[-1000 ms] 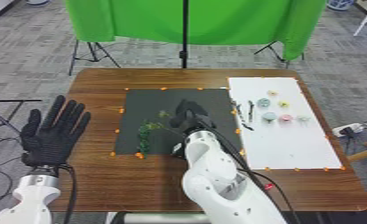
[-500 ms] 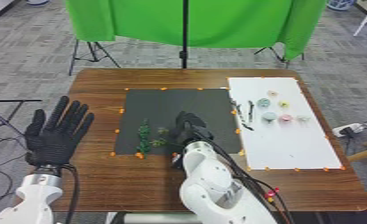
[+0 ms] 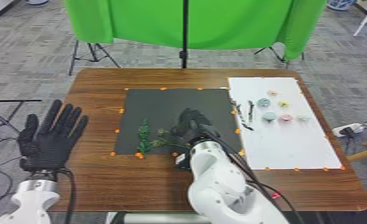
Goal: Arrange flowers
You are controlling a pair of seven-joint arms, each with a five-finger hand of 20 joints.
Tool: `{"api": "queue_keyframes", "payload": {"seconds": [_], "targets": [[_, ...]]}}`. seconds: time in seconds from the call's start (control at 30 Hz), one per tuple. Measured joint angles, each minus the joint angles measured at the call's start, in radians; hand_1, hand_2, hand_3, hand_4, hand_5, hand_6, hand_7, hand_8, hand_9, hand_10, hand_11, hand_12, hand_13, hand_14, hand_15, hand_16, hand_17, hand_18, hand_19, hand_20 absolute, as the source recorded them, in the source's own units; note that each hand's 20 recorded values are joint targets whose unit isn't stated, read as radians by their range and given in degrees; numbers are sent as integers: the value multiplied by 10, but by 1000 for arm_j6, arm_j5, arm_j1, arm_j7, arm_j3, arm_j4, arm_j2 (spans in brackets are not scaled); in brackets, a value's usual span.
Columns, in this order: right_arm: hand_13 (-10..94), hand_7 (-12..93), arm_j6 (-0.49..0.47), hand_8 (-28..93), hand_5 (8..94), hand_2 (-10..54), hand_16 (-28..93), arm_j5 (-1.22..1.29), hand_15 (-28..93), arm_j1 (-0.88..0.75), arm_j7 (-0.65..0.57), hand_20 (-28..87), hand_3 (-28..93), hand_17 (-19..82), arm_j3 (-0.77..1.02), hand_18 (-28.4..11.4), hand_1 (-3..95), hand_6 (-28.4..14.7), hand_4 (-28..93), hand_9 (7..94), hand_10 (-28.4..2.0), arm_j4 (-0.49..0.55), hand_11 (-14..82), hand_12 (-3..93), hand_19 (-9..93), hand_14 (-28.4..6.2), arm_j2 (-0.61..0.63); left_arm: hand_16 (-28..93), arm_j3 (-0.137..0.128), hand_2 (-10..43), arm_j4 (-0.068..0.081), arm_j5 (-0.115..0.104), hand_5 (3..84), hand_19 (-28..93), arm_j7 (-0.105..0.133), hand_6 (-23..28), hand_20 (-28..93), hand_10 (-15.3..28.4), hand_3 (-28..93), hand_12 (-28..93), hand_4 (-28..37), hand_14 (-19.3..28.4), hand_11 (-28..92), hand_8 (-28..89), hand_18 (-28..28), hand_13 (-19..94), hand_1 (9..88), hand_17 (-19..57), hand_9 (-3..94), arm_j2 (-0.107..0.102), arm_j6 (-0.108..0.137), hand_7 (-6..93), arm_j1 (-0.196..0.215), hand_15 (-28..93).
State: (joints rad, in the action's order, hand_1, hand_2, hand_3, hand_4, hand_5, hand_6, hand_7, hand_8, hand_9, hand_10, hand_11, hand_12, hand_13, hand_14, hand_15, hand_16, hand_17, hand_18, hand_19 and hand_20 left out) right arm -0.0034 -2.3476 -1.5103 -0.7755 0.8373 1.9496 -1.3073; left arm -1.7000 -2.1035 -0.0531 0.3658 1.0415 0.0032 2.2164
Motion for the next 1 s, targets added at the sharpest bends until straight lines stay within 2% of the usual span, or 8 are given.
{"api": "queue_keyframes", "payload": {"seconds": [0.1, 0.33, 0.7, 1.0], "targets": [[655, 240, -9, -131, 646, -93, 250, 12, 779, -20, 0, 523, 813, 392, 37, -272, 386, -90, -210, 666, -221, 46, 465, 235, 932, -176, 50, -63, -10, 112, -5, 0, 427, 270, 9, 88, 97, 153, 742, 89, -283, 135, 132, -80, 113, 277, 286, -50, 388, 9, -1, 65, 20, 206], [647, 231, -124, -129, 646, -74, 255, 55, 773, -76, -10, 495, 815, 381, 121, -273, 380, -91, -209, 664, -221, 71, 443, 234, 932, -177, 120, -63, -12, 113, -6, -2, 427, 271, 15, 87, 97, 154, 742, 89, -283, 135, 133, -81, 113, 277, 285, -50, 389, 13, -1, 66, 32, 207], [649, 232, -143, -130, 660, -63, 254, 72, 773, -86, -2, 485, 821, 379, 84, -273, 386, -83, -213, 670, -218, 68, 439, 233, 932, -177, 118, -64, -8, 115, -4, -2, 427, 272, 10, 87, 97, 154, 739, 89, -283, 135, 133, -80, 113, 277, 286, -51, 389, 13, -1, 66, 23, 208], [649, 222, -195, -129, 670, -59, 255, 128, 771, -84, 11, 475, 820, 375, 54, -274, 386, -82, -214, 677, -216, 89, 425, 233, 932, -177, 96, -64, -7, 116, -4, -3, 427, 272, 5, 88, 97, 154, 740, 88, -283, 135, 132, -80, 114, 277, 284, -51, 389, 12, 0, 66, 19, 207]]}}
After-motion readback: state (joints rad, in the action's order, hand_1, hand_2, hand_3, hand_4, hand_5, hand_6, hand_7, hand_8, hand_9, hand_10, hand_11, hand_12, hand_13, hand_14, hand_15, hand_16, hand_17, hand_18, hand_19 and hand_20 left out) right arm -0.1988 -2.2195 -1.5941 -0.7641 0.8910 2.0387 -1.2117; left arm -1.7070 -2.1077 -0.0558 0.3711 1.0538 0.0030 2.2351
